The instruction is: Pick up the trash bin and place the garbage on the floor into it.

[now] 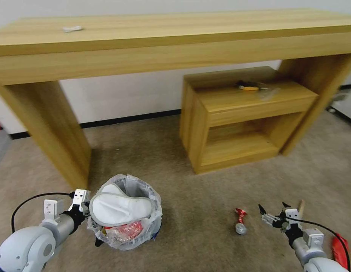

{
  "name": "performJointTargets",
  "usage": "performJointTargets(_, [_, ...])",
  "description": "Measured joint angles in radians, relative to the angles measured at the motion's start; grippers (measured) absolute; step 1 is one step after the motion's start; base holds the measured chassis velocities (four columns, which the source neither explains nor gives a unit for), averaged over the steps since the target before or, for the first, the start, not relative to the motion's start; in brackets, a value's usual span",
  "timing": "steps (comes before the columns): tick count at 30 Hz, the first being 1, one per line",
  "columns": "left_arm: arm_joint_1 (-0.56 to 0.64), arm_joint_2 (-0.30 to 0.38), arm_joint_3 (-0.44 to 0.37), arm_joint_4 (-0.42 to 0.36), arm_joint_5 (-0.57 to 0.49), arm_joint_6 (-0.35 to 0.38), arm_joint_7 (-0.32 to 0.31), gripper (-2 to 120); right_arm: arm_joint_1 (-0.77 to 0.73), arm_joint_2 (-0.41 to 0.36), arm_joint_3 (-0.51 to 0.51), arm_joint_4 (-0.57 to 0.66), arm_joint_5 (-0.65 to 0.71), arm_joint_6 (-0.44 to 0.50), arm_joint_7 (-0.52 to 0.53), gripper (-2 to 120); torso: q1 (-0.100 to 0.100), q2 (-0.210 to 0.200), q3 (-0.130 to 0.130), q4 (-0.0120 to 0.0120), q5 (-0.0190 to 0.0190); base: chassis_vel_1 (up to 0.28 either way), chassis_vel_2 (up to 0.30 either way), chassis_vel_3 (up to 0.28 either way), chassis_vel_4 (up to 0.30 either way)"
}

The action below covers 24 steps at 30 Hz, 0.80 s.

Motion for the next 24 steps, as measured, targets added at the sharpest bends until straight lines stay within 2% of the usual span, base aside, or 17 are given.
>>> performJointTargets(9, [0.013,-0.002,-0.004,-0.009,0.002,0.0,0.005,0,0.095,0.018,-0.103,-0.107,-0.021,-0.042,0.008,100,0.0,0.0,0.0,-0.0003,0.0004,-0.099,-0.083,-0.093,-0.1])
performJointTargets(12, [0.027,-0.003,-0.006,-0.019,0.006,0.0,0.005,0,0.179,0.026,-0.175,-0.193,-0.059,-0.044,-0.005,100,0.0,0.0,0.0,0.0009,0.0005,0.0,0.0,0.0,0.0])
performJointTargets(15, [0.034,-0.003,-0.006,-0.028,0.006,0.0,0.005,0,0.213,0.027,-0.207,-0.222,-0.076,-0.044,-0.022,100,0.0,0.0,0.0,0.0007,0.0004,0.0,0.0,0.0,0.0])
performJointTargets(20, [0.043,0.002,-0.008,-0.038,0.006,0.0,0.007,0,0.241,0.038,-0.25,-0.234,-0.087,-0.053,-0.021,100,0.0,0.0,0.0,0.0002,0.0003,0.0,0.0,0.0,0.0])
performJointTargets(24, [0.058,0.002,-0.02,-0.046,0.006,0.0,0.008,0,0.253,0.063,-0.285,-0.224,-0.093,-0.102,-0.003,100,0.0,0.0,0.0,0.0003,0.0003,0.0,0.0,0.0,0.0])
